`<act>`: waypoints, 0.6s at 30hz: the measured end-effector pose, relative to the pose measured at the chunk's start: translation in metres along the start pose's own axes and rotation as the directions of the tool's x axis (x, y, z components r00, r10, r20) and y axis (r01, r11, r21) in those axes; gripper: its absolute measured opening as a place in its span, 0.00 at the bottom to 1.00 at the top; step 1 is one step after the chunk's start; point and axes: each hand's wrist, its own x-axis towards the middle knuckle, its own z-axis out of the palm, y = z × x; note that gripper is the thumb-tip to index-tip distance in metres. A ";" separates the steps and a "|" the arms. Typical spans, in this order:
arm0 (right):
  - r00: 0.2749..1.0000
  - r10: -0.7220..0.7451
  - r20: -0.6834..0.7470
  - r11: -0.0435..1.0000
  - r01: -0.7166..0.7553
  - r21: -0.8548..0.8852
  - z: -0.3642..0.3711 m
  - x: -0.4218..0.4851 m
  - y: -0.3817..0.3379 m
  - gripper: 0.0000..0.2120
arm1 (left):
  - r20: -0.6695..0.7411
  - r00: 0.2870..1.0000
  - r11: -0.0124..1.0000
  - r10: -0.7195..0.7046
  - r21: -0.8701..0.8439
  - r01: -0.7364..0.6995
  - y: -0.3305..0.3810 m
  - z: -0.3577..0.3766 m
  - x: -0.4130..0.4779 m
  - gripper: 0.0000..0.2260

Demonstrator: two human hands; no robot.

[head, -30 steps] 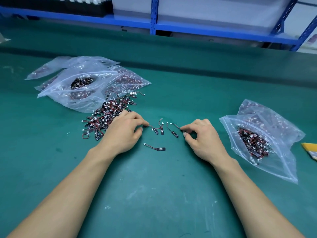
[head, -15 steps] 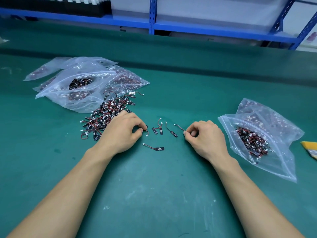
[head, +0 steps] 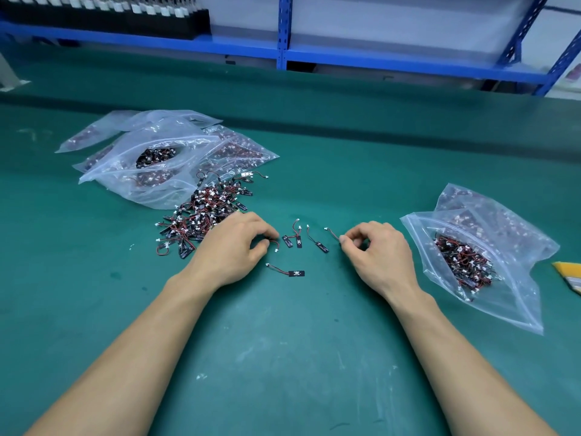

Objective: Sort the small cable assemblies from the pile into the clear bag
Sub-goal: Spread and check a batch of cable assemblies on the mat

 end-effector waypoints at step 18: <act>0.998 -0.030 -0.062 0.991 0.038 0.126 0.001 -0.003 0.003 0.05 | 0.240 0.959 0.810 -0.149 0.585 -0.021 -0.019 -0.040 0.043 0.18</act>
